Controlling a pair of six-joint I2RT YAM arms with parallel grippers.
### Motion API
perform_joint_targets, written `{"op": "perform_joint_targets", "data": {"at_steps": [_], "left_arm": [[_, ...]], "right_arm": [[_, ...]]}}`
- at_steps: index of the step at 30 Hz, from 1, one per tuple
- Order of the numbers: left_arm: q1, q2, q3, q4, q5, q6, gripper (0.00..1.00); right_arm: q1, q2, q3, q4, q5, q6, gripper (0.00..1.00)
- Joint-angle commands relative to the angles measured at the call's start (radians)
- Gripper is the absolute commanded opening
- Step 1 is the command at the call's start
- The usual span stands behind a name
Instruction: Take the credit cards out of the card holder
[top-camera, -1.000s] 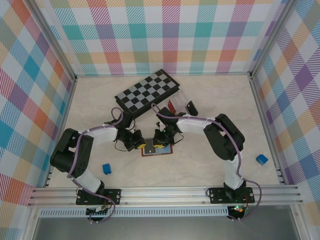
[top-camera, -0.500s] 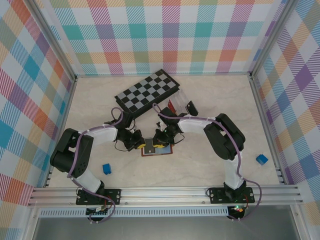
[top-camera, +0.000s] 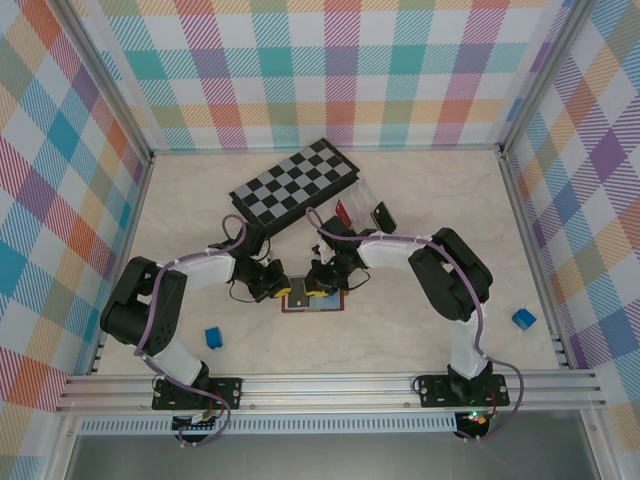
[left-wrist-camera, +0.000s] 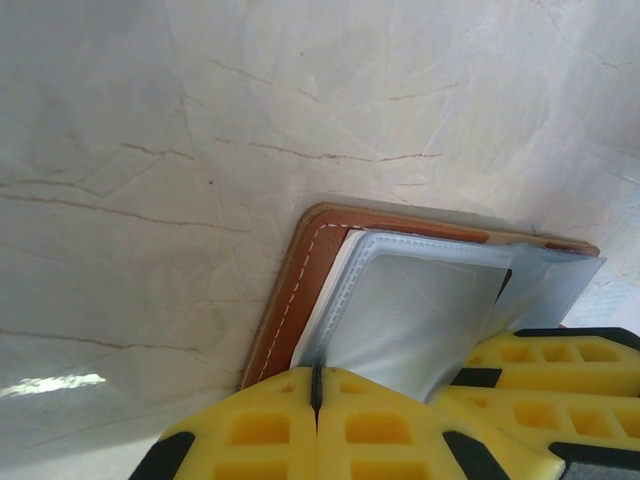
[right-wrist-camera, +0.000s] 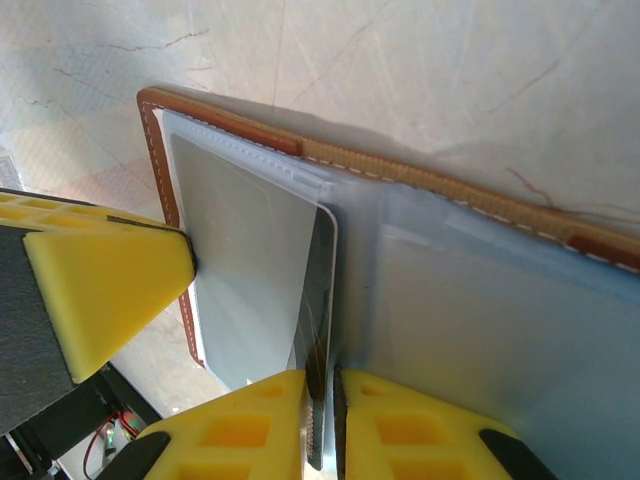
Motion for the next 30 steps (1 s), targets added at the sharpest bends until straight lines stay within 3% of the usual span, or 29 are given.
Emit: {"op": "perform_joint_targets", "data": {"at_steps": [1,9,16,25,30], "left_arm": [[-0.014,0.020,-0.041,-0.020,-0.044,0.001,0.04],[-0.015,0.007,-0.051,-0.019,-0.043,-0.011,0.04],[-0.013,-0.012,-0.020,-0.065,-0.068,-0.001,0.09],[-0.013,-0.020,0.005,-0.078,-0.066,0.004,0.13],[-0.014,-0.040,0.024,-0.075,-0.046,0.006,0.14]], "right_arm": [[0.002,-0.009,-0.006,0.024,-0.039,-0.018,0.16],[0.002,-0.002,0.002,0.042,-0.051,-0.024,0.07],[-0.011,-0.063,-0.012,-0.030,0.024,-0.057,0.02],[-0.048,-0.109,-0.081,-0.064,0.036,-0.065,0.02],[-0.049,-0.074,-0.052,-0.065,0.007,-0.061,0.08]]}}
